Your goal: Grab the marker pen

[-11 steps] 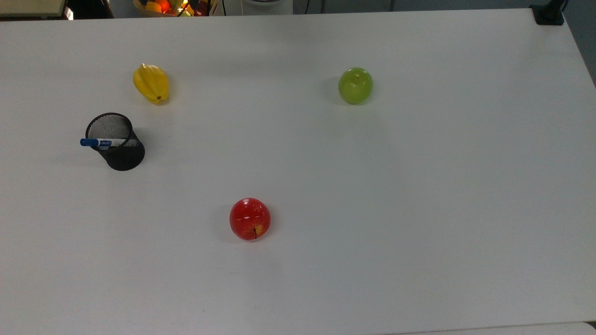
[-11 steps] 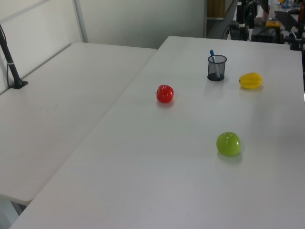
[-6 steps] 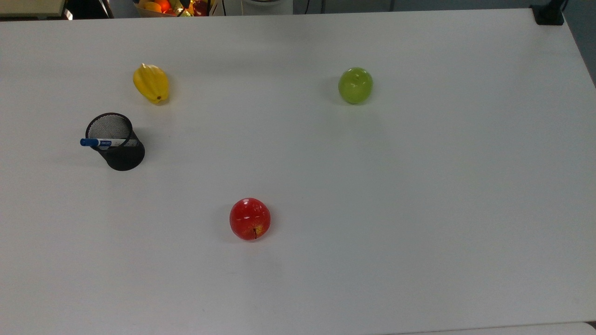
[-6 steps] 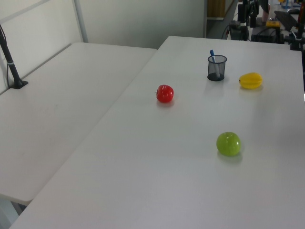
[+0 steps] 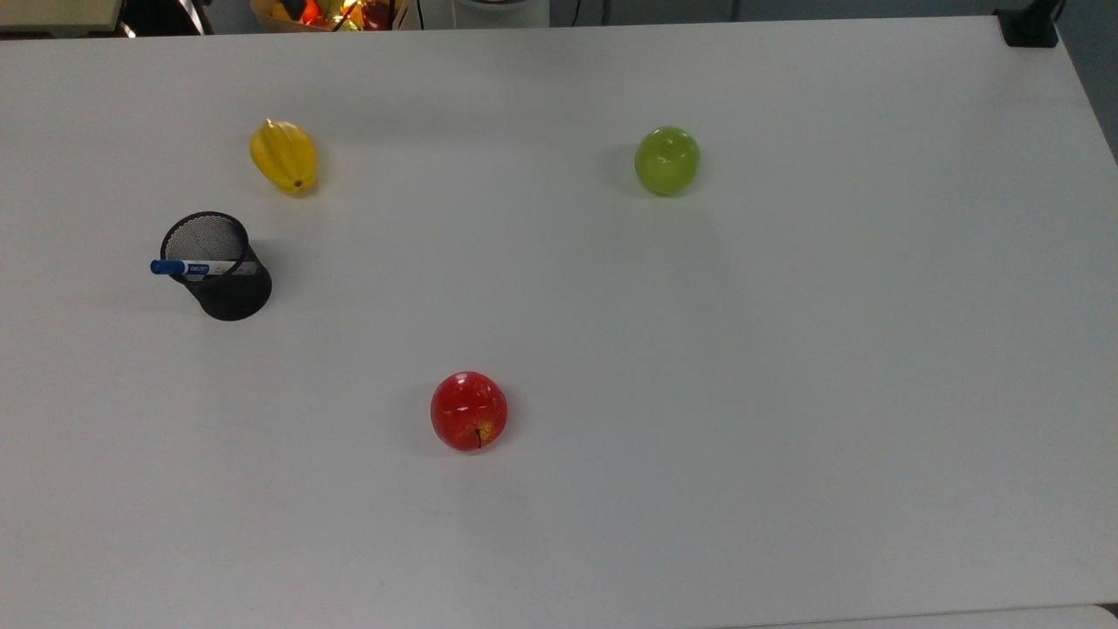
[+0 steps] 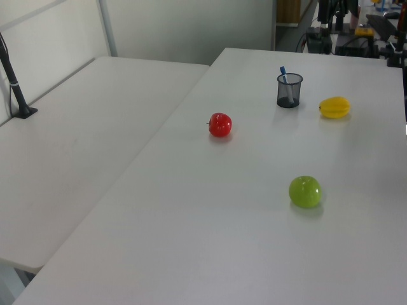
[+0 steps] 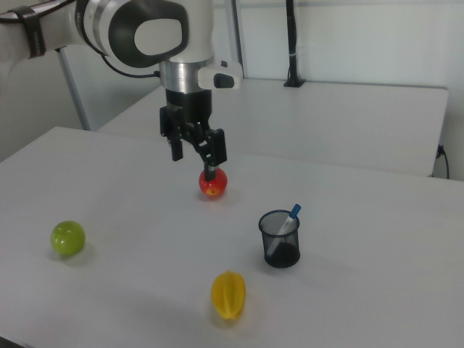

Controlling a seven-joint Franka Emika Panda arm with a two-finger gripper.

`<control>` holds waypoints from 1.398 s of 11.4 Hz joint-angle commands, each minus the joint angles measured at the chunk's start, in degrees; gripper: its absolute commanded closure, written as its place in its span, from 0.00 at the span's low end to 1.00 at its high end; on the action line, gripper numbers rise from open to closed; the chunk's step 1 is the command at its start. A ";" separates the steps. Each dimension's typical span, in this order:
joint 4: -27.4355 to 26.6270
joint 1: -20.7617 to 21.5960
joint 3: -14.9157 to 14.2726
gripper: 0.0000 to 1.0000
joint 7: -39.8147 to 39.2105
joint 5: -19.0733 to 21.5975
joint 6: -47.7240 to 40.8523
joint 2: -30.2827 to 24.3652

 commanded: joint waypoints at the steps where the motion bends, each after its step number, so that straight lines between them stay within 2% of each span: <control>1: -0.20 -2.30 -0.23 0.00 -0.36 0.63 6.62 0.47; 7: -0.11 -6.26 -0.32 0.00 1.04 1.51 18.56 4.06; 13: -0.02 -6.79 -0.40 0.00 3.86 0.63 32.63 10.57; 16: -0.02 -6.27 -0.32 0.00 3.86 -0.42 33.79 11.72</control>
